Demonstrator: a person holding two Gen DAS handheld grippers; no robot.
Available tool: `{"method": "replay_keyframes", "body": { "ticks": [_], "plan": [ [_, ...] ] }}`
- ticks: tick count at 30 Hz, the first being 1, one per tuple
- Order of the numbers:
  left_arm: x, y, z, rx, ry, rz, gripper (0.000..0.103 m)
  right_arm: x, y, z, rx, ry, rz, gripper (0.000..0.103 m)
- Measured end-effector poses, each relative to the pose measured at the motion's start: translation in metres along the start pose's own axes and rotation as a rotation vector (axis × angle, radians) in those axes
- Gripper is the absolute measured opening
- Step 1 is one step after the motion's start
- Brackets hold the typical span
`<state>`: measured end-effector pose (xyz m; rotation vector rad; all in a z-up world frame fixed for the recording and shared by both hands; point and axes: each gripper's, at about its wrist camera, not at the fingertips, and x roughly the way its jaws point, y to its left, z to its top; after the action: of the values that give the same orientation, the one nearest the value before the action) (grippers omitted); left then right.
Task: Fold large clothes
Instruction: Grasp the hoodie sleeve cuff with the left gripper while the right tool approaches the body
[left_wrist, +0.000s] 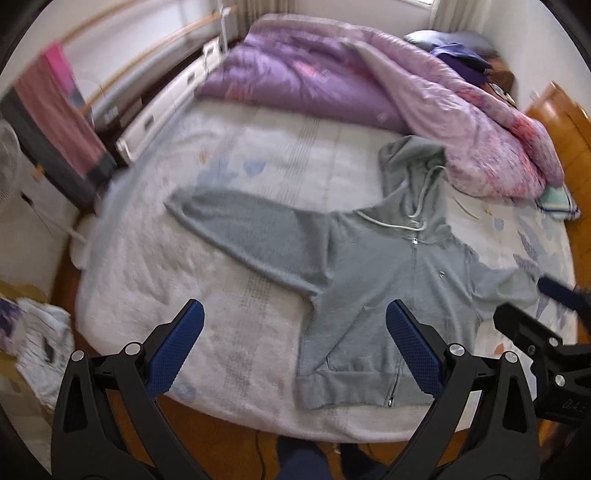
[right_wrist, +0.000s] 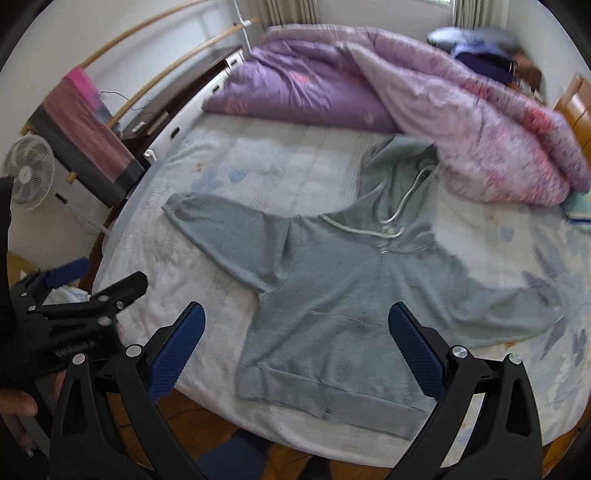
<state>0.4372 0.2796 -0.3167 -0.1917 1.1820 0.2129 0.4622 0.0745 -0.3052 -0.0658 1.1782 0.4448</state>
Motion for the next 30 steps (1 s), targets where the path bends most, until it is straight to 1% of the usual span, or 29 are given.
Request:
{"method": "replay_keyframes", "body": {
  "ticks": [2,5,7,9,10,13,15,17,20,21,22,24,26,27,28,29,30],
  "plan": [
    [0.035,0.035,0.017,-0.059,0.039,-0.029,0.098,0.038,0.008,0.013,0.028,0.032,-0.021,0.096],
    [0.087,0.090,0.042,-0.161,0.060,-0.070,0.098,0.092,0.018,0.029,0.062,0.069,-0.043,0.095],
    [0.130,0.127,0.056,-0.231,0.068,-0.091,0.098,0.124,0.021,0.036,0.079,0.089,-0.067,0.095],
    [0.170,0.158,0.067,-0.290,0.100,-0.082,0.098,0.155,0.020,0.044,0.114,0.103,-0.085,0.095],
    [0.193,0.175,0.071,-0.330,0.113,-0.077,0.098,0.166,0.020,0.047,0.119,0.103,-0.099,0.095],
    [0.249,0.211,0.077,-0.401,0.159,-0.051,0.098,0.208,0.019,0.053,0.111,0.120,-0.152,0.095],
    [0.276,0.223,0.080,-0.406,0.171,0.000,0.098,0.232,0.016,0.053,0.117,0.142,-0.185,0.095],
    [0.301,0.238,0.084,-0.435,0.183,0.010,0.098,0.254,0.010,0.051,0.133,0.168,-0.204,0.095],
    [0.331,0.255,0.092,-0.452,0.154,0.042,0.097,0.275,0.003,0.042,0.153,0.189,-0.221,0.095],
    [0.341,0.260,0.093,-0.463,0.156,0.048,0.095,0.282,0.001,0.040,0.156,0.196,-0.222,0.095],
    [0.350,0.266,0.095,-0.478,0.155,0.047,0.085,0.286,0.000,0.037,0.161,0.199,-0.221,0.095],
    [0.366,0.278,0.096,-0.501,0.171,0.052,0.068,0.294,-0.001,0.032,0.160,0.205,-0.227,0.095],
    [0.374,0.286,0.098,-0.513,0.153,0.051,0.068,0.301,-0.003,0.028,0.163,0.208,-0.226,0.095],
    [0.375,0.286,0.100,-0.498,0.142,0.063,0.067,0.305,-0.004,0.025,0.163,0.218,-0.231,0.093],
    [0.375,0.286,0.103,-0.479,0.133,0.077,0.057,0.308,-0.004,0.023,0.164,0.222,-0.227,0.086],
    [0.375,0.285,0.105,-0.439,0.119,0.104,0.048,0.312,-0.006,0.021,0.167,0.232,-0.220,0.080],
    [0.376,0.284,0.106,-0.422,0.118,0.113,0.030,0.316,-0.006,0.019,0.171,0.245,-0.215,0.072]
  ]
}}
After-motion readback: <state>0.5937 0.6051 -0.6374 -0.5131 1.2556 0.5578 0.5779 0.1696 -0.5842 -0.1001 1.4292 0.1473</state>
